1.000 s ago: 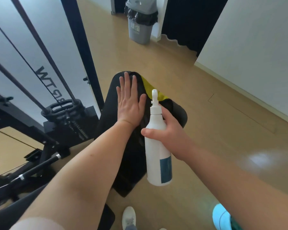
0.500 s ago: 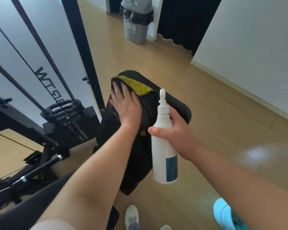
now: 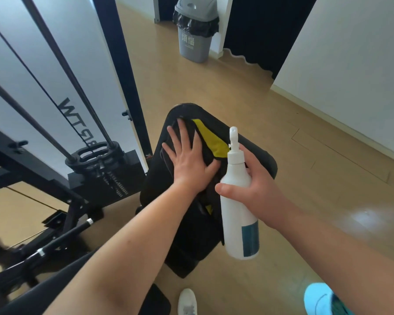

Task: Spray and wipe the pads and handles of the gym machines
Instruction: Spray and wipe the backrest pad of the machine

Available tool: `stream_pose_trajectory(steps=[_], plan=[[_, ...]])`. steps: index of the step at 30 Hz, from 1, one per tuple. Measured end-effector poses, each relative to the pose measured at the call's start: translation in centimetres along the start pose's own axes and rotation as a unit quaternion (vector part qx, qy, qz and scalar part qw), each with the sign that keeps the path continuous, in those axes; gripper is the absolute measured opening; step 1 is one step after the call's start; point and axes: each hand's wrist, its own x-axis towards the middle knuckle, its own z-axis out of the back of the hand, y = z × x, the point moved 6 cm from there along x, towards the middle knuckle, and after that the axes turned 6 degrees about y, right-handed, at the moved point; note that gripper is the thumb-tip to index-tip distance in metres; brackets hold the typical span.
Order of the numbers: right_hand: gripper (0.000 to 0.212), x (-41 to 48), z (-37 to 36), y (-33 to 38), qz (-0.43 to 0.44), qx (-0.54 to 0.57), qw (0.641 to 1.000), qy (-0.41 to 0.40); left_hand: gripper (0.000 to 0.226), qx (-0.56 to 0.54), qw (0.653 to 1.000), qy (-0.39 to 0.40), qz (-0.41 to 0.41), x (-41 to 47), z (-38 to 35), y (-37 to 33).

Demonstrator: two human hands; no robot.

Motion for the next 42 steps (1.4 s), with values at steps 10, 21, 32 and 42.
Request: stream_pose_trajectory(steps=[10, 21, 32, 42], plan=[[0.083, -1.1, -0.7, -0.6, -0.001, 0.001, 1.000, -0.012, 0.064, -0.171, 0.975, -0.136, -0.025, 1.6, 4.6, 1.6], [0.089, -2.3, -1.4, -1.3, -0.009, -0.006, 1.000, 0.004, 0.035, -0.235, 0.969, -0.054, -0.046, -4.7, 1.3, 1.6], [0.096, -0.9, -1.5, -2.5, -0.018, -0.005, 1.000, 0.016, 0.078, -0.092, 0.992, -0.074, 0.038, 3.4, 2.9, 3.1], [0.086, -1.9, -0.9, -2.3, -0.003, 0.020, 1.000, 0.012, 0.073, -0.004, 0.993, -0.089, -0.076, -1.6, -0.8, -0.4]])
